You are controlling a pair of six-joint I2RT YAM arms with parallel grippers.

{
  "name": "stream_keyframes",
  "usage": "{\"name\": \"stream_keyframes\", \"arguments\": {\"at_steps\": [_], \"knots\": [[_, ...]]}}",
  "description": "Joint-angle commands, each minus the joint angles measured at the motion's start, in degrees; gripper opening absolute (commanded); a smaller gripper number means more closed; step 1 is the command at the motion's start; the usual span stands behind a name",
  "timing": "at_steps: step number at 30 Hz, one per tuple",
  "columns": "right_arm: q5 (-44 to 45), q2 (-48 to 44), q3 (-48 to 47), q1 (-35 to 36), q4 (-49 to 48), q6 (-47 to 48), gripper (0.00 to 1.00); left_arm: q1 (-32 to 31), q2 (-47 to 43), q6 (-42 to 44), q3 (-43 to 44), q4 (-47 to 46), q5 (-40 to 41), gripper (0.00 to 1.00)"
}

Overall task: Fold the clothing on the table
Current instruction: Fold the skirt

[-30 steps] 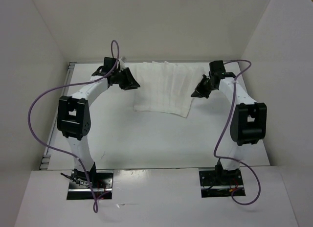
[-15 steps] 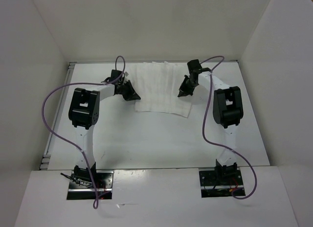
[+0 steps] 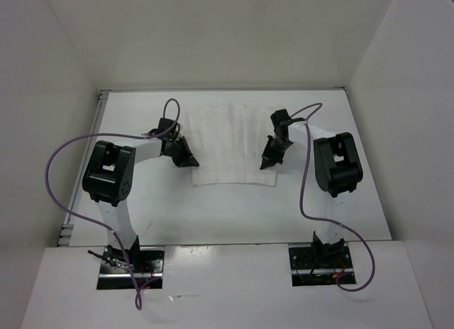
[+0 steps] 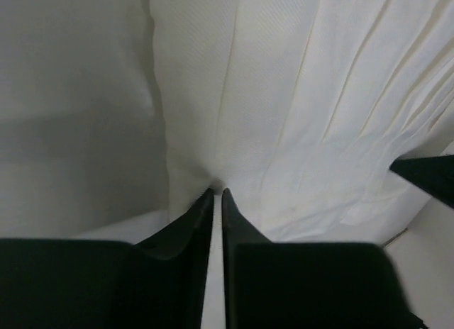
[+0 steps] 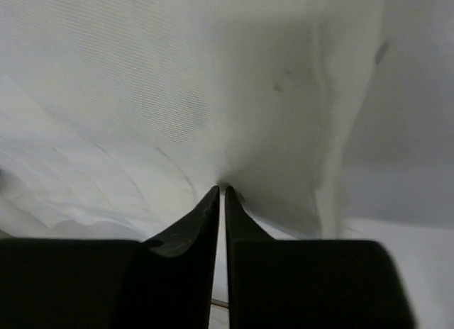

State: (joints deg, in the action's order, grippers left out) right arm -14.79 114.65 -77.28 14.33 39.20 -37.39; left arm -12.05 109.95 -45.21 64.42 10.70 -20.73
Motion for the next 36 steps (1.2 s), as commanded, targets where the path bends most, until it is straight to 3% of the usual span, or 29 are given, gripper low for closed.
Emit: {"name": "stream_keyframes", "arguments": {"at_steps": [1,2,3,4,6,13,20,27,31,36], "knots": [[2.75,-8.63,3.36,0.44,2.37,2.85,0.15,0.19,-1.31,3.10,-0.28,6.44,5.01,0.20],[2.75,-10.92,3.36,0.44,2.37,2.85,0.34,0.19,-3.32,3.72,0.43,7.05,4.48,0.45],[2.75,-14.68,3.36,0.44,3.24,3.54,0.41,0.19,-4.64,4.42,0.44,7.66,4.47,0.57],[3.27,-16.11,2.49,-0.17,5.16,4.24,0.44,0.19,-6.31,4.43,0.96,7.67,3.95,0.67],[4.23,-19.18,1.95,-0.70,7.11,4.25,0.46,0.19,-11.67,4.43,-0.52,8.37,3.94,0.77],[5.04,-22.10,6.34,-1.85,10.37,5.39,0.47,0.19,-24.24,1.09,-9.21,12.85,4.64,0.76],[-0.86,-22.72,13.11,-1.85,5.54,4.25,0.47,0.19,-28.30,-0.67,-12.03,17.43,14.92,0.69],[-1.65,-22.19,14.17,-1.23,4.48,2.67,0.47,0.19,-19.18,-2.07,-13.27,13.48,13.44,0.60],[-1.65,-22.19,14.69,-0.70,4.48,2.14,0.47,0.19,-14.60,-1.46,-13.27,9.70,10.19,0.41],[-1.65,-23.33,15.22,-0.18,4.48,1.00,0.47,0.19,-11.26,-0.93,-13.27,7.94,9.57,0.40]]}}
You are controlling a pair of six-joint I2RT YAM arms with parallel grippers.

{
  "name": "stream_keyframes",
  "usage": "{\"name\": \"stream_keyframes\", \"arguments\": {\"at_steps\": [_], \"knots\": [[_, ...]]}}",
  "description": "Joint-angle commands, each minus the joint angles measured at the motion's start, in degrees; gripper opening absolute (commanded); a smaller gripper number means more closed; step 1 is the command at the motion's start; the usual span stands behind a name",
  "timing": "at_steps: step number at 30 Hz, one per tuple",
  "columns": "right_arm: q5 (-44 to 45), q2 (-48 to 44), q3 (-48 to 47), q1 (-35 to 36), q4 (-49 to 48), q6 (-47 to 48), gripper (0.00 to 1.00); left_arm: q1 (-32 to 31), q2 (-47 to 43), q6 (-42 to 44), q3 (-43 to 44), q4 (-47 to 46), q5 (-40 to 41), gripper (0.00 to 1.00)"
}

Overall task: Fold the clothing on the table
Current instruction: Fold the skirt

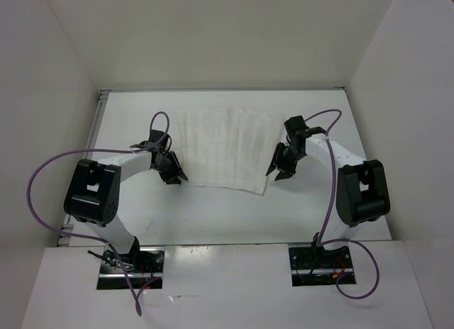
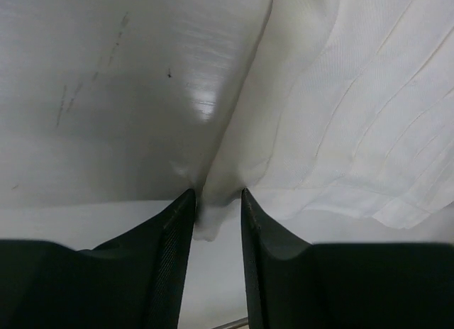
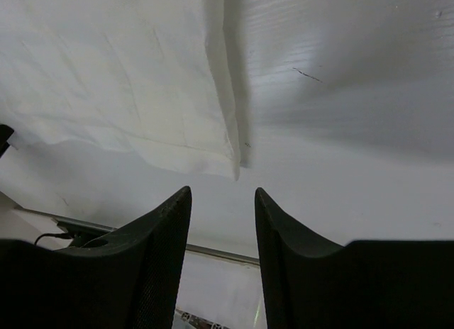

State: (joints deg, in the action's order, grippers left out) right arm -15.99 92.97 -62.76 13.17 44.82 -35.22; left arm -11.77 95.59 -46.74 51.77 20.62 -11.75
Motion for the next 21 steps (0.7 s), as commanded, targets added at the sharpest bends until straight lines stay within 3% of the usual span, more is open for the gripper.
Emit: {"name": "stream_keyframes", "arguments": {"at_steps": [1,7,14,21], "knots": [[-0.45,-1.65,1.32,0.98,-1.14,-1.69,0.47,-0.10,3.11,0.60,-0.62,-1.99,0.06,0.40],[-0.45,-1.47,3.78,0.98,-2.28,-2.92,0.47,-0.10,4.16,1.65,-0.62,-1.99,-0.99,0.40],[0.70,3.44,2.39,0.98,-5.62,-4.50,0.47,-0.10,4.78,2.80,-0.62,-3.04,-2.84,0.01],[0.70,8.45,0.80,0.98,-8.34,-5.12,0.47,-0.10,5.31,3.32,-0.62,-3.04,-3.36,0.00]]}}
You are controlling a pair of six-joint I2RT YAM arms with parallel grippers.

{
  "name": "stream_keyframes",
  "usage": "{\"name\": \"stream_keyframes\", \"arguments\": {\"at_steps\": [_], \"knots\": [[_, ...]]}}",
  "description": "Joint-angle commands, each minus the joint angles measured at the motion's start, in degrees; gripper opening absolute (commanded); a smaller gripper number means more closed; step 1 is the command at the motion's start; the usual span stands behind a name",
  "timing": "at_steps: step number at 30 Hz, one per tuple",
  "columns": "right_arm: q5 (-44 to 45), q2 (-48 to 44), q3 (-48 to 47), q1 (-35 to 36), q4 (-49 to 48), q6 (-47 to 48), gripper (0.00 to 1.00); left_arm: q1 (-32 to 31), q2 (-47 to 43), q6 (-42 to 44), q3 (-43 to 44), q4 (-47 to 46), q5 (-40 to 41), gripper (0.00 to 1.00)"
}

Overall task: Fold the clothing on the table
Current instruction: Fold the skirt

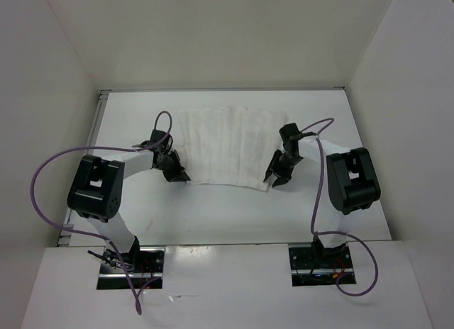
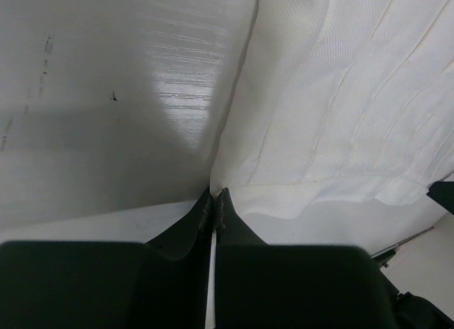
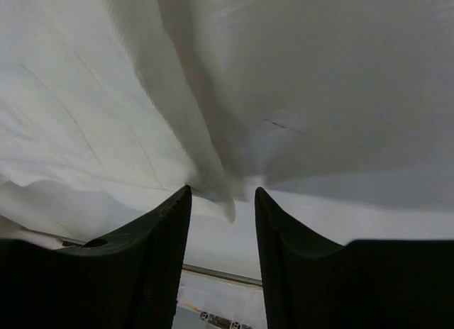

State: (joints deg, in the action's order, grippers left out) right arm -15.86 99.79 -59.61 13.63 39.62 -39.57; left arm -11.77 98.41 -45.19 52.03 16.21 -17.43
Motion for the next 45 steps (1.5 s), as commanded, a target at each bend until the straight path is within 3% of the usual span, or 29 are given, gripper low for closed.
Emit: {"name": "stream_keyframes", "arguments": {"at_steps": [1,6,9,10,11,12,13,17,22,25,27,28,32,37,41,45], "knots": [[0.56,1.64,-2.35,1.04,-3.84,-0.77,0.47,-0.10,2.49,1.77,-0.88,1.37,2.31,0.00],[0.56,5.49,-1.82,2.19,-5.07,-1.30,0.44,-0.10,3.10,1.77,-0.88,1.37,2.31,0.00],[0.56,6.38,-1.82,3.33,-6.12,-1.82,0.27,-0.10,3.63,1.77,-0.88,1.37,1.79,0.01],[1.09,6.91,-1.82,3.34,-6.13,-1.82,0.13,-0.10,3.63,1.77,-0.88,1.37,1.79,0.02],[1.87,6.91,-1.82,3.34,-6.13,-1.82,0.07,-0.10,4.15,2.29,-0.88,0.85,1.18,0.05],[1.88,6.91,-1.82,3.34,-6.13,-2.35,0.02,-0.10,4.16,2.30,-0.88,0.84,1.17,0.08],[2.75,6.39,-1.82,3.34,-6.13,-2.35,0.00,-0.10,4.16,2.30,-0.88,0.84,1.17,0.17],[3.99,5.07,-2.44,3.34,-4.99,-2.35,0.00,-0.10,4.16,2.30,-0.88,0.84,1.17,0.36],[4.52,5.07,-2.44,3.34,-4.99,-2.35,0.00,-0.10,4.16,2.30,-0.88,1.37,1.17,0.41],[4.52,5.07,-2.44,3.34,-4.46,-2.35,0.00,-0.10,4.16,2.30,-0.88,1.37,1.17,0.38],[4.52,5.07,-2.44,3.34,-4.46,-1.82,0.00,-0.10,4.16,2.30,-0.88,0.76,1.17,0.28],[4.52,5.07,-2.44,3.34,-4.46,-1.82,0.00,-0.10,4.16,2.30,-0.88,0.23,1.17,0.17],[4.52,5.07,-2.44,3.34,-4.46,-1.82,0.00,-0.10,5.21,2.30,-0.88,-0.30,-0.41,0.01],[4.52,3.49,-6.20,3.34,-1.92,-1.12,0.00,-0.10,4.25,2.99,1.31,1.01,-1.55,0.00],[7.14,0.32,-15.68,1.32,1.78,0.98,0.00,0.43,1.87,4.93,11.75,3.83,-2.60,0.00],[8.56,0.93,-33.49,-3.68,5.37,5.11,0.00,3.59,4.76,7.13,29.05,4.62,-2.61,0.00]]}}
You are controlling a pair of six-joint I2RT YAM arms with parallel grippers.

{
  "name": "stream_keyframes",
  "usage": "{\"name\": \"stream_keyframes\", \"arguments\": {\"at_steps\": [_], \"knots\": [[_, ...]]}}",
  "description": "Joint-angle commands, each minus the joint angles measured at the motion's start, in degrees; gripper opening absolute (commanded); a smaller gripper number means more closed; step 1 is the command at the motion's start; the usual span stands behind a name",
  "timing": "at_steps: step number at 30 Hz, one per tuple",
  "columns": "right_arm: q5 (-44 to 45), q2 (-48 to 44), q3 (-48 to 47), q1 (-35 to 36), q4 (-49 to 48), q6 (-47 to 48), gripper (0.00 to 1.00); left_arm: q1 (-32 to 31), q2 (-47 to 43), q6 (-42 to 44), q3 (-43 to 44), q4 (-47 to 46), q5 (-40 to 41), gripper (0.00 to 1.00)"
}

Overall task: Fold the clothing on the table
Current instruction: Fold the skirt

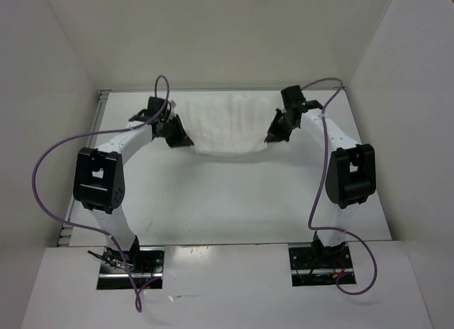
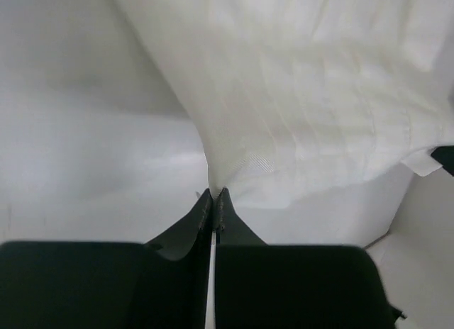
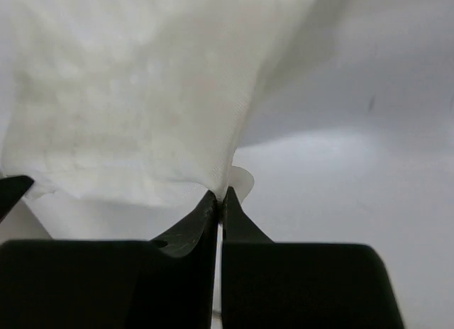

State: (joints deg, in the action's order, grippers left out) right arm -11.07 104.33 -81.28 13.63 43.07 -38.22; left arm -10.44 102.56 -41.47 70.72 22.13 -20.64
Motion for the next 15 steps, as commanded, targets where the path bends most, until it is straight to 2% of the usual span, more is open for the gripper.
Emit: {"name": "stream_keyframes", "arguments": {"at_steps": [1,3,7,15], "knots": [[3.78,-2.74,-14.50,-4.31,1.93,4.37,0.00,3.13,2.80,3.94,17.80,-0.78,-0.44,0.00],[4.38,-1.25,-20.38,-5.18,3.33,4.91,0.00,3.75,5.09,4.47,22.95,-0.25,-1.76,0.00],[2.99,-0.18,-22.44,-6.77,3.26,6.14,0.00,3.76,6.33,4.47,26.14,-0.25,-2.38,0.00],[-1.06,-4.75,-9.88,-7.83,-0.88,6.14,0.00,3.76,3.18,3.86,12.18,-5.16,-4.49,0.00]]}}
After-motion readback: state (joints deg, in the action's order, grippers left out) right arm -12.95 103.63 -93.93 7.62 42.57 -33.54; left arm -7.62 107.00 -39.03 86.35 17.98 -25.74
